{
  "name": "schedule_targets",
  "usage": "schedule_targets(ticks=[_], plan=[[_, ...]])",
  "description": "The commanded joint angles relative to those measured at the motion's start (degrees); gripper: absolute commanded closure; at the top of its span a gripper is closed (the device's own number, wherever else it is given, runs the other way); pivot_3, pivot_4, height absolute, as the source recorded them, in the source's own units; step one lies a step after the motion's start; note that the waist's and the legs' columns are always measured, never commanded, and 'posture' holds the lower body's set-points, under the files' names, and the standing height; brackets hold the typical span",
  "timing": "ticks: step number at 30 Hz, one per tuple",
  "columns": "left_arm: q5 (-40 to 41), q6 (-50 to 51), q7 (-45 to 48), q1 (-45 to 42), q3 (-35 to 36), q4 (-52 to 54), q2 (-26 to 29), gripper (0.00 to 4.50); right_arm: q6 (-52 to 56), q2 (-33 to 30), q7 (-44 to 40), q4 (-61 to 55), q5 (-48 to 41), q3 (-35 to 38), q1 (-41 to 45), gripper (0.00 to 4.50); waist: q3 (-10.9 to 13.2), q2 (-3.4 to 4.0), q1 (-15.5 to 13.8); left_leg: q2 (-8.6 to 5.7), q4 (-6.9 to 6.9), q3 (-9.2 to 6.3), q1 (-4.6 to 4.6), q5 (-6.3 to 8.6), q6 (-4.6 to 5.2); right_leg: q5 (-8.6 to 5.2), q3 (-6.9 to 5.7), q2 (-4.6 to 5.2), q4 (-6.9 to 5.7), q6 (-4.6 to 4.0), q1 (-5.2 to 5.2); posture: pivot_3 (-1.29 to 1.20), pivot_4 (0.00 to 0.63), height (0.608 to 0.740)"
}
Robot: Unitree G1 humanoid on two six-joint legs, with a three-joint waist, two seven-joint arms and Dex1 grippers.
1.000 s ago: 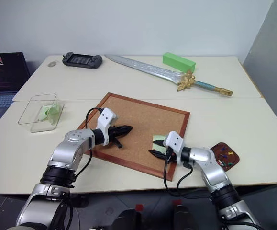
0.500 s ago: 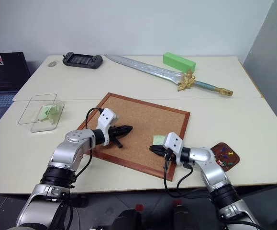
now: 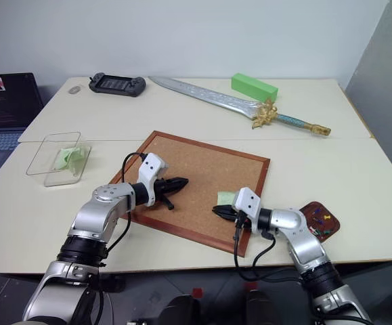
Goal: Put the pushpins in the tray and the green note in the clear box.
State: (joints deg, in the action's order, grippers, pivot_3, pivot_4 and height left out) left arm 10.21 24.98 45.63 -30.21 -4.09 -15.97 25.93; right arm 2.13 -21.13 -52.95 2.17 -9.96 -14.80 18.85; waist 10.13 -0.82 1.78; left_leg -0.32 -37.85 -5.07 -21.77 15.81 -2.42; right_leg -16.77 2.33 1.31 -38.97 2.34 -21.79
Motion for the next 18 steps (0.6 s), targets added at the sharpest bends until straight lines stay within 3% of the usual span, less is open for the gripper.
schedule_targets(ticks=[1,7,10,13,18], plan=[[-0.63,1.03,-0.23,1.24,-0.58,-0.6,0.21,4.5,-0.01,-1.3,-0.24,-2.88,-1.14,1.98,0.34,4.47,0.0,0.0,0.0,0.0,0.0,0.0,0.01,0.0,0.0,0.0,0.0,0.0,0.01,0.0,0.02,0.0,0.15,0.74],[-0.67,0.17,-0.32,0.88,-0.62,-0.39,-0.07,4.5,-0.74,-2.68,0.1,-3.44,-0.08,2.53,1.19,4.47,0.0,0.0,0.0,-0.01,0.0,0.01,0.02,0.0,0.0,0.0,0.0,-0.01,0.0,0.0,0.02,0.0,0.15,0.74],[4.83,5.02,-0.19,0.25,2.88,2.86,-1.77,4.5,-2.21,-4.06,0.45,-3.7,1.57,2.59,2.15,4.47,0.0,0.0,-0.01,-0.01,-0.01,0.02,0.01,0.0,0.0,0.0,0.01,0.01,0.0,0.0,0.02,0.0,0.15,0.74],[15.22,17.68,1.95,-0.93,8.12,8.49,-2.51,4.04,-5.13,-6.12,0.58,-3.6,4.89,1.7,3.43,4.5,0.1,-0.11,0.04,0.01,-0.03,0.0,-0.08,0.0,0.0,0.0,-0.01,0.01,-0.01,0.0,-0.05,0.0,0.15,0.74],[25.42,31.89,0.01,-3.29,14.5,13.18,-1.79,3.04,-10.29,-8.51,0.94,-2.98,8.99,0.96,4.89,4.5,0.17,-0.21,0.05,0.07,0.0,-0.01,-0.27,-0.01,-0.02,0.0,-0.02,-0.03,-0.05,0.0,-0.3,0.0,0.15,0.74]])
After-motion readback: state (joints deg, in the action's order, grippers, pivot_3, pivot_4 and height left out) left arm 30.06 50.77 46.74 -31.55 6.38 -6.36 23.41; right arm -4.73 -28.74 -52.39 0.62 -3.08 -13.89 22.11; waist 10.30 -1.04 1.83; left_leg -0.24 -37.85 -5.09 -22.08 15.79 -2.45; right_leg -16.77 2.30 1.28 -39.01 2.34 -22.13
